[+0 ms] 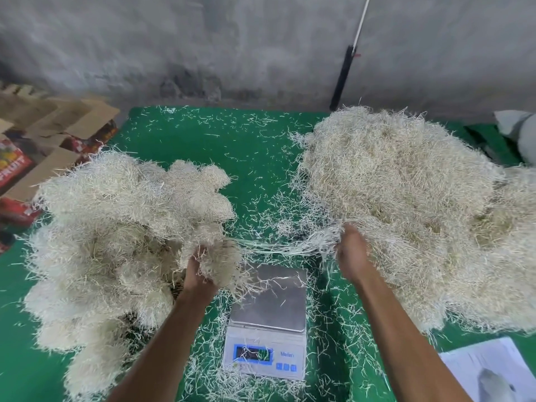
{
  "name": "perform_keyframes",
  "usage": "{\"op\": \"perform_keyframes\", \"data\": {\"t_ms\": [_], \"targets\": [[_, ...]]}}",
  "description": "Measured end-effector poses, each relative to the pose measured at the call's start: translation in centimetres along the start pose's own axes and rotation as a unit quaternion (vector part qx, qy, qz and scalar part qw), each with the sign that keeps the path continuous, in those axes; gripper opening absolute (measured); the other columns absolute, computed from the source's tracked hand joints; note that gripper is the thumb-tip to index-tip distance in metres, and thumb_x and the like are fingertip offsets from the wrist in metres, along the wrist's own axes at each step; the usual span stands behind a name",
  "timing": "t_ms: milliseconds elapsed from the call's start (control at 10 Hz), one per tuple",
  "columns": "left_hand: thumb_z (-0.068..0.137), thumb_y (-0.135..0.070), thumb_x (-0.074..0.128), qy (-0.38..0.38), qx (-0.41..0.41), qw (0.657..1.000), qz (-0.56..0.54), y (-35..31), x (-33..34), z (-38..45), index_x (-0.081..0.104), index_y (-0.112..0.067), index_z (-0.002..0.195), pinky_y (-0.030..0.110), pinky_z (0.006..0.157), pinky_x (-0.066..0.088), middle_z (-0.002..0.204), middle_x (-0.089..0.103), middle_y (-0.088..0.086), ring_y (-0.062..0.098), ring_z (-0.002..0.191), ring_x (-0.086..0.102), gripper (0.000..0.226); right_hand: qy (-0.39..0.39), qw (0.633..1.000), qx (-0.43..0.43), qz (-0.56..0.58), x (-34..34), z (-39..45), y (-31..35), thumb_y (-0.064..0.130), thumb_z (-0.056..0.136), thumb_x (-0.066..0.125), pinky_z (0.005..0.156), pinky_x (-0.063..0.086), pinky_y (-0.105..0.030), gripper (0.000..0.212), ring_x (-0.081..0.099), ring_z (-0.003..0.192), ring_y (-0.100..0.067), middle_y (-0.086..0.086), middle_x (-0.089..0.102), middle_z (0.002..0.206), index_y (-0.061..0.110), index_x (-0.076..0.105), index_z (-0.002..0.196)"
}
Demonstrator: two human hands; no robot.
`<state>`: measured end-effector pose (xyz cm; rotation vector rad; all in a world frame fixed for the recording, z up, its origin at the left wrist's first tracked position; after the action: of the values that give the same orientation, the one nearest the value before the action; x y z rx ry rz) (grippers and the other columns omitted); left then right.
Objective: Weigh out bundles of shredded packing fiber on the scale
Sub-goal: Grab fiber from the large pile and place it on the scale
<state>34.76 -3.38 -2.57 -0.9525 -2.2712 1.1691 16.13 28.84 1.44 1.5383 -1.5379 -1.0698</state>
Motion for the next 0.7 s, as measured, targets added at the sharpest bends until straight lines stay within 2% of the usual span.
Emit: {"op": "perform_keyframes", "data": {"t_ms": [100,200,300,400,500,600,700], "targets": [[0.108,-0.033,0.038,-0.038,-0.064,0.98,-0.187,1.8,0.9,-1.3,0.038,-0.01,0.151,0.036,0.112,0.039,0.152,0.042,0.018,0.033,0.141,0.04,0.048,0.089,0.985,0.058,0.138,2.5,-2.1,-1.0,0.019,0.112,0.029,0.076,0.063,-0.025,0.04,0.066,0.099,-0.03,-0.005,0.043,0.097,0.007,0.037,0.15],[0.105,-0.017,0.04,0.1,-0.014,0.992,-0.071,0.4,3.5,-0.9,0.069,-0.033,0.092,0.028,0.056,0.055,0.077,0.067,0.007,0.011,0.063,0.066,0.035,0.062,0.989,0.079,0.106,1.8,-1.8,-2.0,0.036,0.113,0.028,0.105,0.052,-0.055,0.051,0.061,0.123,-0.042,-0.032,0.057,0.115,0.01,0.028,0.157],[0.093,-0.029,0.063,0.212,0.109,0.894,0.38,-1.1,6.0,-1.6,0.06,-0.017,0.099,0.019,0.041,0.046,0.073,0.063,0.005,0.002,0.045,0.056,0.014,0.032,0.997,0.039,0.053,1.0,-1.5,-1.3,0.039,0.113,0.03,0.072,0.046,-0.031,0.046,0.06,0.069,-0.014,-0.006,0.058,0.076,0.007,0.048,0.142],[0.071,-0.066,0.069,0.255,0.15,0.689,0.662,0.9,7.9,-2.5,0.058,-0.015,0.118,0.019,0.063,0.049,0.103,0.068,0.007,0.008,0.075,0.064,0.071,0.029,0.997,-0.048,0.045,2.0,-2.3,0.9,0.04,0.112,0.034,0.046,0.036,-0.031,0.037,0.037,0.046,-0.017,0.0,0.041,0.057,0.012,0.053,0.098],[0.082,-0.04,0.073,0.143,0.234,0.673,0.687,-1.0,8.4,-1.2,0.061,-0.007,0.103,0.022,0.063,0.045,0.085,0.064,0.002,0.01,0.068,0.056,0.04,0.013,0.99,-0.143,0.003,2.3,-3.1,3.4,0.042,0.112,0.036,0.037,0.036,-0.032,0.031,0.035,0.042,-0.018,-0.004,0.041,0.054,0.021,0.057,0.103],[0.086,-0.015,0.072,0.069,0.193,0.855,0.476,-2.5,6.2,1.2,0.048,-0.01,0.077,0.016,0.043,0.035,0.058,0.048,-0.004,0.005,0.041,0.041,0.026,0.005,0.977,-0.212,-0.04,1.8,-3.6,4.7,0.04,0.112,0.036,0.039,0.043,-0.035,0.036,0.042,0.043,-0.018,-0.003,0.047,0.059,0.01,0.056,0.111],[0.091,-0.02,0.066,-0.007,0.099,0.945,0.313,-2.6,5.1,2.3,0.046,-0.01,0.089,0.017,0.037,0.031,0.063,0.047,-0.003,0.006,0.042,0.037,0.023,0.0,0.966,-0.252,-0.061,3.1,-5.1,5.0,0.034,0.113,0.038,0.043,0.045,-0.039,0.033,0.046,0.054,-0.02,-0.009,0.052,0.07,0.009,0.051,0.094]]}}
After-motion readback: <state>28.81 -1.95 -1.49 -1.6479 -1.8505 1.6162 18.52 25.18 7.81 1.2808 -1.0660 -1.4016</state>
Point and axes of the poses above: each hand's wrist, its own z-axis towards the middle knuckle, its own x-axis out of the palm, y = z × x, the point moved 8 cm from there along z, towards the middle knuckle
